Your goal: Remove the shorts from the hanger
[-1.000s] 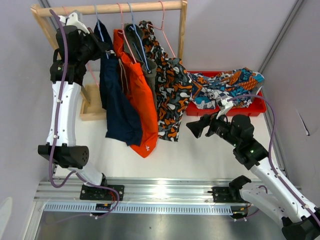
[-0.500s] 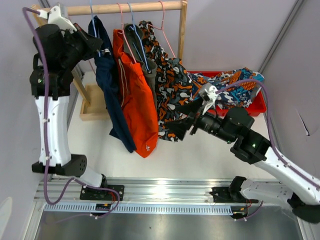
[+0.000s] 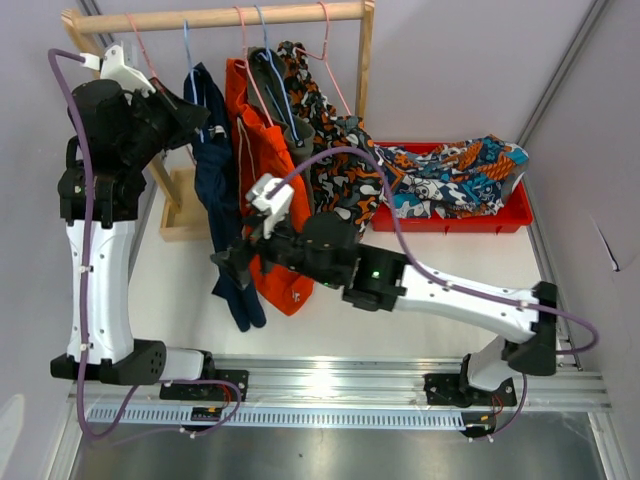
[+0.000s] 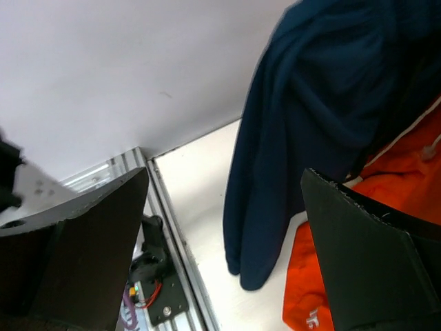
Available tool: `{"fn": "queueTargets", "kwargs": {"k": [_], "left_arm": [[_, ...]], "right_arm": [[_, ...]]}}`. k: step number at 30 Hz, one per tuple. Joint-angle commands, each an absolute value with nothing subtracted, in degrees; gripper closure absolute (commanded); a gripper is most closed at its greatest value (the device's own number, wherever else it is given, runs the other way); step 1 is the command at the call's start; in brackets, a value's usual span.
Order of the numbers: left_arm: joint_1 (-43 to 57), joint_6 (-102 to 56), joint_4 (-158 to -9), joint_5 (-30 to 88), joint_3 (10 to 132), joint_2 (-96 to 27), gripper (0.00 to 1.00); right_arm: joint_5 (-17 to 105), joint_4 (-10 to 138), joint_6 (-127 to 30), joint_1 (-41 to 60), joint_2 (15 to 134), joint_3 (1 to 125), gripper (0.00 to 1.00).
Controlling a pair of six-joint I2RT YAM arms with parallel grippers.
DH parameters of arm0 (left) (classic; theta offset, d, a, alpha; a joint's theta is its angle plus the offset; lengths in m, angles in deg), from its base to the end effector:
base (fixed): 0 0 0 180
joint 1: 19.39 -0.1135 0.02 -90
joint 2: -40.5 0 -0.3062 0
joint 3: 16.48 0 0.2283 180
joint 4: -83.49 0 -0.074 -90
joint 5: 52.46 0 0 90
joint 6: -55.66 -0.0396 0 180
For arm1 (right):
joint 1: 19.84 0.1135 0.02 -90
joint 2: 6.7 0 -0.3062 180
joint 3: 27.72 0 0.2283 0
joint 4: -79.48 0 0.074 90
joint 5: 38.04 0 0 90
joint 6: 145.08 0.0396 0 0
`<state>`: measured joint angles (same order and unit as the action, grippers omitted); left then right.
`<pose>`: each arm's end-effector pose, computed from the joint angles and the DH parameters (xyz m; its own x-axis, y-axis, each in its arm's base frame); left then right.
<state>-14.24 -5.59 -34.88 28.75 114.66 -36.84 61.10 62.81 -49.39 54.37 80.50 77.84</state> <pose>0.1985 -0.0240 0.5811 -0.2341 -0.4562 -0.8585 0.1447 0.8569 -0.4948 0.0971 0.3204 0.4946 -0.0819 0.0700 -0.9942 -0.9032 0.4166 0.1038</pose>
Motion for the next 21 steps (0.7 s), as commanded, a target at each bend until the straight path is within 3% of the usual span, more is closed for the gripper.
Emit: {"fn": "queueTargets", "kwargs": {"k": [1, 9, 13, 15, 18, 19, 21], "left_arm": [[-13.76, -3.84, -41.98, 26.21, 114.69, -33.06, 1.0], [-14.02, -3.31, -42.16, 24.97, 111.53, -28.93, 1.0], [-15.08, -3.31, -41.28, 24.01, 110.74, -27.62, 1.0], [-15.69, -3.22, -41.28, 23.57, 110.3, -26.65, 1.0], [-16.4, -2.7, -42.15, 22.34, 108.98, -25.51, 1.0], [-16.75, -2.52, -42.24, 22.08, 108.72, -25.42, 1.0], [-17.19, -2.35, -42.25, 21.46, 108.8, -25.41, 1.0]], "right_arm": [[65.23, 67.93, -51.39, 55.66, 84.86, 85.07, 0.01], [70.23, 73.99, -51.3, 56.1, 91.38, 87.98, 0.01], [71.9, 76.46, -52.0, 56.71, 92.96, 87.01, 0.23], [72.52, 76.9, -52.35, 56.97, 93.93, 87.01, 0.24], [72.61, 76.81, -52.09, 57.5, 94.89, 87.1, 0.48], [72.61, 76.72, -52.09, 57.59, 94.9, 86.92, 0.7], [73.57, 75.93, -51.92, 58.82, 94.81, 86.57, 0.86]]}}
